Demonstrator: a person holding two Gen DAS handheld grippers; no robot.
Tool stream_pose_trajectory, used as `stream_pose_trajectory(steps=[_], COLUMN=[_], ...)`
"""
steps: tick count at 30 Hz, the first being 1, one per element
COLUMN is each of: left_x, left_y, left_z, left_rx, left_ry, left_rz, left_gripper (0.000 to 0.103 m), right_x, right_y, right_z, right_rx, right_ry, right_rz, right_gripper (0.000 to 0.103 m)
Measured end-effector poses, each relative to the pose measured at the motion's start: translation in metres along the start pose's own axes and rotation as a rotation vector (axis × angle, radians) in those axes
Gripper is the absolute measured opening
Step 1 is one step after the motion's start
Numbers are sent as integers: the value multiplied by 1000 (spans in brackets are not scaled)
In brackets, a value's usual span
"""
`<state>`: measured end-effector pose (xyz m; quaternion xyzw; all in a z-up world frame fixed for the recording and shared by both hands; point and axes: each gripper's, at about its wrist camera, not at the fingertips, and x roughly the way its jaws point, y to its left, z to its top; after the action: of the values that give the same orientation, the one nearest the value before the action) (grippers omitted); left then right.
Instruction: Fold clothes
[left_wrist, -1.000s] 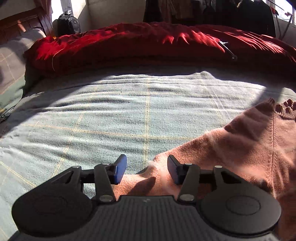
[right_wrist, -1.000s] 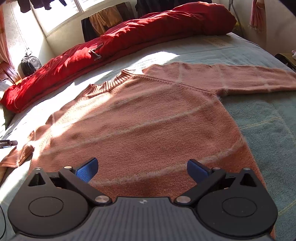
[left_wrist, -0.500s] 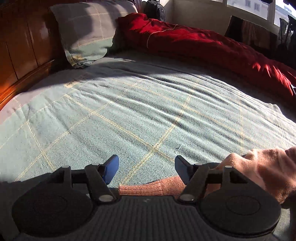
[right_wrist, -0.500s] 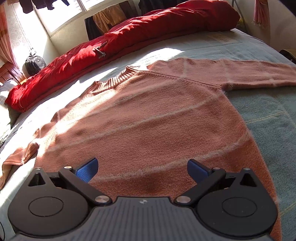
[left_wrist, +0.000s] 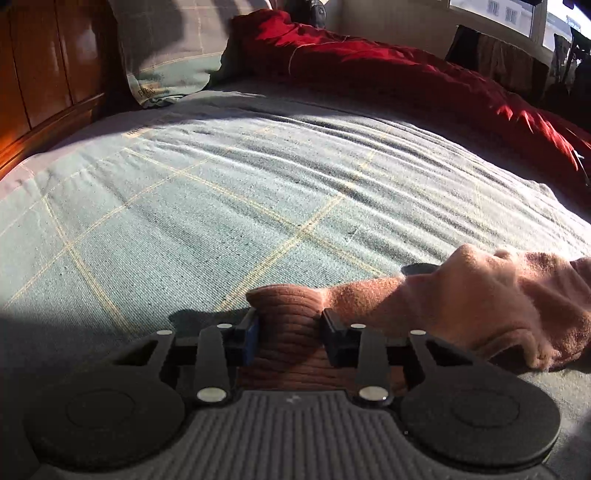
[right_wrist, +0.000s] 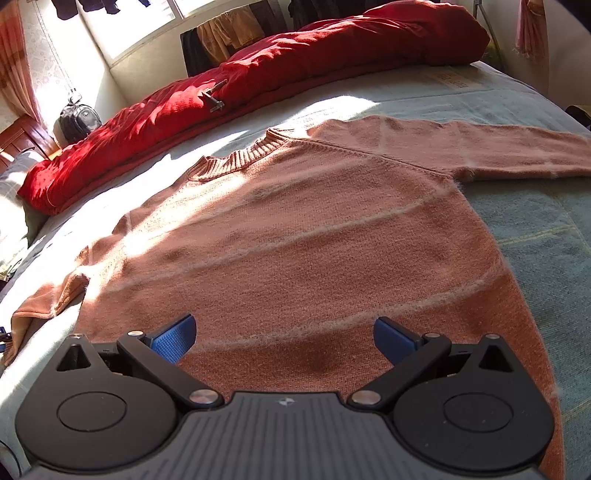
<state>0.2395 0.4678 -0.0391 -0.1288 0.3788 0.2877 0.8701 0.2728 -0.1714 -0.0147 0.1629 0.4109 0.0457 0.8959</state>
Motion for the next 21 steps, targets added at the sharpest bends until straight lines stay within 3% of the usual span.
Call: stream_pose_trajectory(steps=[9,13,17,21], left_x=[-29,-21,-19,-31], left_y=[26,33,31,2], left_z=[30,31,33,37], left_rx=[-74,-91,-106,-76], left_ry=[-83,-54,-48,-60], left_rz=[34,75,146,37], left_gripper=[23,37,37,51], right_x=[-3,-1,0,-1], right_y=[-3,-2,0,0], right_z=[2,2,-1,0], right_rx=[12,12,-3,-1], right_ry=[-19,-13,-1,-4], right_rz=[0,2,1,-1], right_gripper=[103,103,103,103])
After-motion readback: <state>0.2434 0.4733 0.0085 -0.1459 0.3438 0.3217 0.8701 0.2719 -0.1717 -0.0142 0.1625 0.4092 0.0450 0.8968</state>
